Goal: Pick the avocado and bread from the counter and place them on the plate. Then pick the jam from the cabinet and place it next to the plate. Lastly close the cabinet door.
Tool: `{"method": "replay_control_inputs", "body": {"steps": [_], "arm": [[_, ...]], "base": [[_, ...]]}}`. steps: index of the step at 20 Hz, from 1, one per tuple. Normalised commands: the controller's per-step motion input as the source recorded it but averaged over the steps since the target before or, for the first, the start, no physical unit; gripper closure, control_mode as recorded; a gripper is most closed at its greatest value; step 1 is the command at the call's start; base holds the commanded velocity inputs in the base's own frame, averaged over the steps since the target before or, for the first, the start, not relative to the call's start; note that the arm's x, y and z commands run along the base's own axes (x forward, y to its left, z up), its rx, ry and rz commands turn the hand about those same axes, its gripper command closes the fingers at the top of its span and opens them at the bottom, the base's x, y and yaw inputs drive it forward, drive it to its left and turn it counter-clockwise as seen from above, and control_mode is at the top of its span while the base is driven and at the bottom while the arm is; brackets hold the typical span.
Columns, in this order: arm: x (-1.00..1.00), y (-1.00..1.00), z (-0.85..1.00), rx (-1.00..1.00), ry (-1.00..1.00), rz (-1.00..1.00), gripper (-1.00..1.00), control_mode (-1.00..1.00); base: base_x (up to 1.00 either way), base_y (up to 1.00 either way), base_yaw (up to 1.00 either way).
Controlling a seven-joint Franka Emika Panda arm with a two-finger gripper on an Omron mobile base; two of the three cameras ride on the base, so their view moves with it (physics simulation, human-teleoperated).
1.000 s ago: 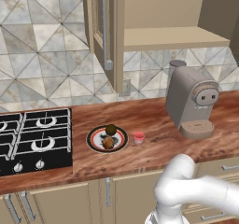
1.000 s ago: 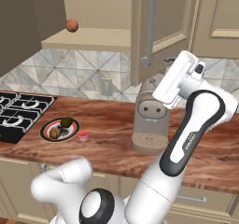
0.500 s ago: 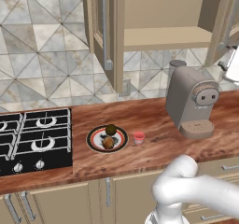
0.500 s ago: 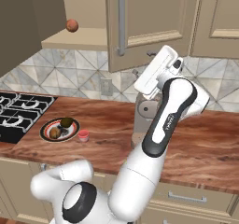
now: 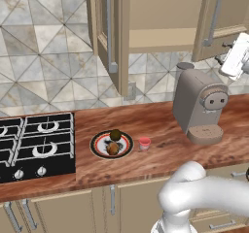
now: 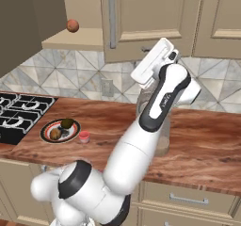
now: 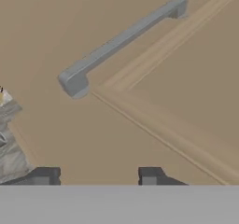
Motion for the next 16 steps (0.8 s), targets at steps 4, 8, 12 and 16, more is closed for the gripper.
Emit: {"method": "replay_control_inputs", "body": {"steps": [4,8,12,16], "arm": [[1.00,0.58,0.00,0.00,0.08,0.01,-1.00,-1.00],[0.99,0.51,0.01,0.00,0.08,0.00,-1.00,-1.00],[1.00,0.44,0.04,-0.01,0.11,0.00,-1.00,-1.00],[1.00,0.43,0.01,-0.01,0.20,0.00,-1.00,-1.00]], "base": [[0.00,0.00,0.00],[0.00,0.00,0.00],[0.00,0.00,0.00],[0.00,0.00,0.00]]}}
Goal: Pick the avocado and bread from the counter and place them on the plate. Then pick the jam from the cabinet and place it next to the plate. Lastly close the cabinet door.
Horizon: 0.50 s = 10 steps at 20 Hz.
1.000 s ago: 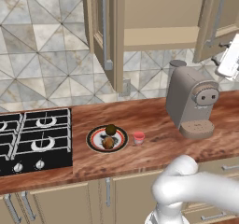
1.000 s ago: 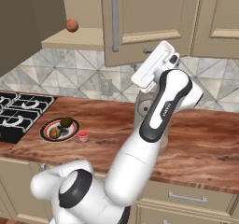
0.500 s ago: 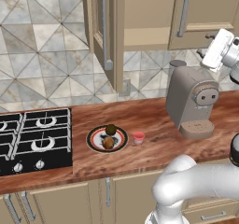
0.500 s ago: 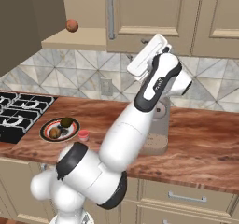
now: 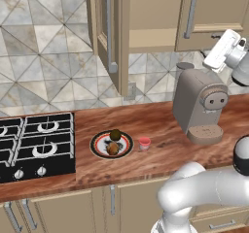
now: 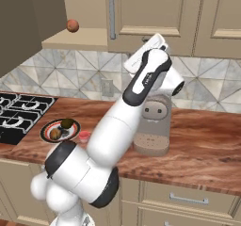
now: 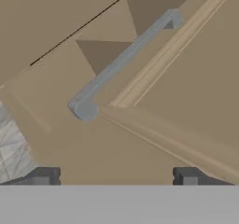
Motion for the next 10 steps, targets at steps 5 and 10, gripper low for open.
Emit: {"method": "replay_control_inputs", "body": {"steps": [5,10], "arm": [[0.36,0.31,0.00,-0.07,0.17,0.00,-1.00,-1.00],[-0.59,0.10,0.04,-0.13,0.03,0.00,-1.00,-1.00]], "base": [[0.00,0.00,0.00],[0.00,0.00,0.00]]}}
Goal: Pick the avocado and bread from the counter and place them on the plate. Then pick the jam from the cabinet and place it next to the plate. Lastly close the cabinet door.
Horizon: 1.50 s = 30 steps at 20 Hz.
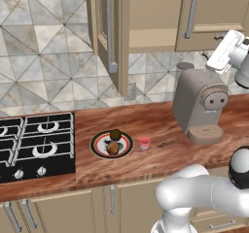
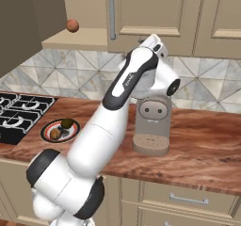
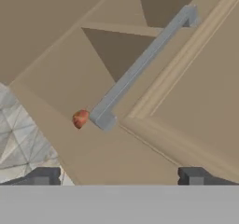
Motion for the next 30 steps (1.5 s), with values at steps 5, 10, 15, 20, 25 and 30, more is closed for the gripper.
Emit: {"method": "replay_control_inputs", "body": {"steps": [5,10,15,20,25,30], "arm": [[-0.83,0.17,0.26,-0.13,0.00,0.00,-1.00,-1.00],[-0.79,0.48,0.21,-0.14,0.15,0.00,-1.00,-1.00],[-0.78,0.41,0.35,-0.10,0.16,0.00,-1.00,-1.00],[-0.52,0.34,0.31,-0.05,0.15,-0.01,-1.00,-1.00],[-0.60,0.52,0.01,-0.11,0.03,-0.01,-1.00,-1.00],[-0.82,0.49,0.00,-0.13,0.00,-0.04,-1.00,-1.00]], "base": [[0.00,0.00,0.00],[0.00,0.00,0.00],[0.00,0.00,0.00],[0.00,0.00,0.00],[0.00,0.00,0.00],[0.00,0.00,0.00]]}}
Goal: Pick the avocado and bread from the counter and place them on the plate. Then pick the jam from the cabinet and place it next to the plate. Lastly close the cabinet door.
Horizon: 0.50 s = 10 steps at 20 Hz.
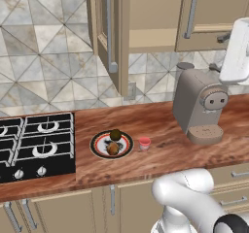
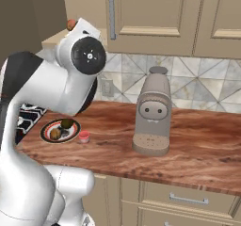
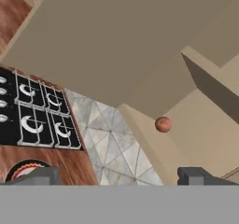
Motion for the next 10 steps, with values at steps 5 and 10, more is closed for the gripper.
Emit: {"method": "replay_control_inputs", "body": {"steps": [5,10], "arm": [[-0.72,0.54,0.01,-0.13,0.00,-0.04,-1.00,-1.00],[-0.65,0.56,0.00,-0.14,-0.02,-0.03,-1.00,-1.00]], "base": [[0.00,0.00,0.00],[0.00,0.00,0.00]]}}
